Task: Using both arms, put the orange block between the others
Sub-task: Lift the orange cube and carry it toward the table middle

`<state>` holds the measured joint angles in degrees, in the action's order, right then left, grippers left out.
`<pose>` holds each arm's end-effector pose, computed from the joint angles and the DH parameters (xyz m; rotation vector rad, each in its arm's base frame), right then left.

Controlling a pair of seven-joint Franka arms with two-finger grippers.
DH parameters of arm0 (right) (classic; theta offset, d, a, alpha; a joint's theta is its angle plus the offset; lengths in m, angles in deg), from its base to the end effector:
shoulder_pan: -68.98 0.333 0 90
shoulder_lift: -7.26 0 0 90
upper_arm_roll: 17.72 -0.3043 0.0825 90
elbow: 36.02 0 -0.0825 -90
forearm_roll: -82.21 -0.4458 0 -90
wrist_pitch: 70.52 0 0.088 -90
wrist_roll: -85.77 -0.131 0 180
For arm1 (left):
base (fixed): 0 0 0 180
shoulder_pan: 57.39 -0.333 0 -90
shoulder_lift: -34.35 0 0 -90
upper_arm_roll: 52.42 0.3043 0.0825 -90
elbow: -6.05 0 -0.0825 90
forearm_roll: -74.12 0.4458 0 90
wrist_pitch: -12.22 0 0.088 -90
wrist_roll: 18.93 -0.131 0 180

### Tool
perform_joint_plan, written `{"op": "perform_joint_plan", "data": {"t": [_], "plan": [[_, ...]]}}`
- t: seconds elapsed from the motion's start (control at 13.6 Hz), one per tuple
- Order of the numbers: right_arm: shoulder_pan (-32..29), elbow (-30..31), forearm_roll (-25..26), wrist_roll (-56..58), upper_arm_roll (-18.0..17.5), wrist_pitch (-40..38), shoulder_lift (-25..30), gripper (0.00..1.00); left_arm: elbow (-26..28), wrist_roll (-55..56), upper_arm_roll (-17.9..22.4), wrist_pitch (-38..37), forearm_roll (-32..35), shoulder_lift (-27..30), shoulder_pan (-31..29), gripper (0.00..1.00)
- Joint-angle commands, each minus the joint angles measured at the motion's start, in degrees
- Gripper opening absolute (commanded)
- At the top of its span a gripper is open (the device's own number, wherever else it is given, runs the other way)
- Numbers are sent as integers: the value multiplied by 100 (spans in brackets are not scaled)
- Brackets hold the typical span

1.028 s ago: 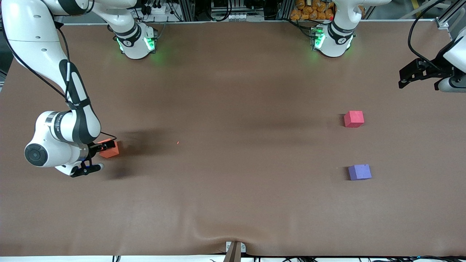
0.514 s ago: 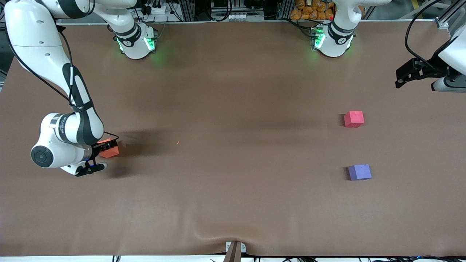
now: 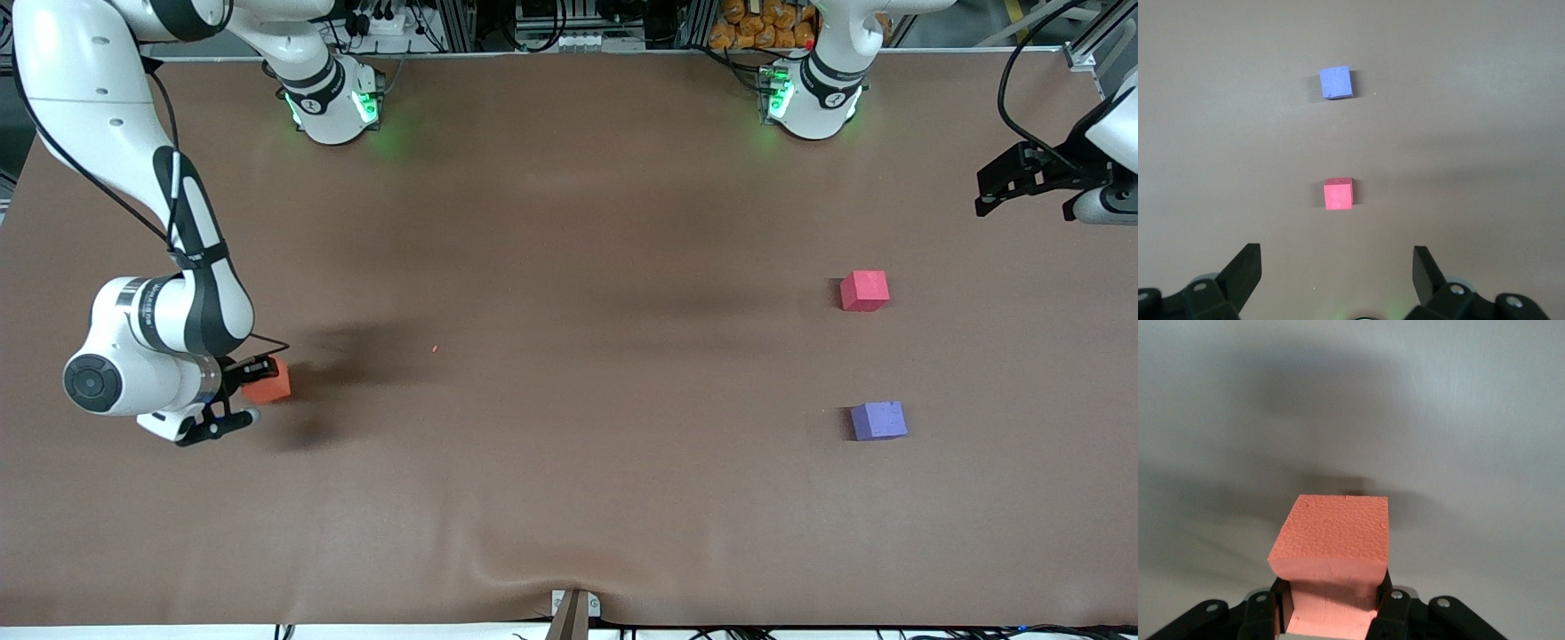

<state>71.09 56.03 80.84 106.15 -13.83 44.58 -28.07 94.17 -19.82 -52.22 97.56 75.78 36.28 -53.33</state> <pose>0.7057 -0.0171 0.1826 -3.0629 -0.4950 0.3312 0.5965 -0.0362 0.6196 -3.1098 0.1257 0.0219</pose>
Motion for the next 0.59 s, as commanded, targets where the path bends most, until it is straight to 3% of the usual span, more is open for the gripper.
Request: {"op": "perform_joint_plan", "data": {"t": [0.0,0.29,0.51], "plan": [[386,-135,-74,-812,-64,-49,341,21,-32,-16,-20,8,-8,27,-54,100],[1063,-214,-503,-2027,-266,-75,412,21,-23,-16,-20,96,45,-35,-45,100],[1537,-188,-1749,-2425,-267,-49,360,21,-23,-7,-29,131,19,-26,-36,100]]}}
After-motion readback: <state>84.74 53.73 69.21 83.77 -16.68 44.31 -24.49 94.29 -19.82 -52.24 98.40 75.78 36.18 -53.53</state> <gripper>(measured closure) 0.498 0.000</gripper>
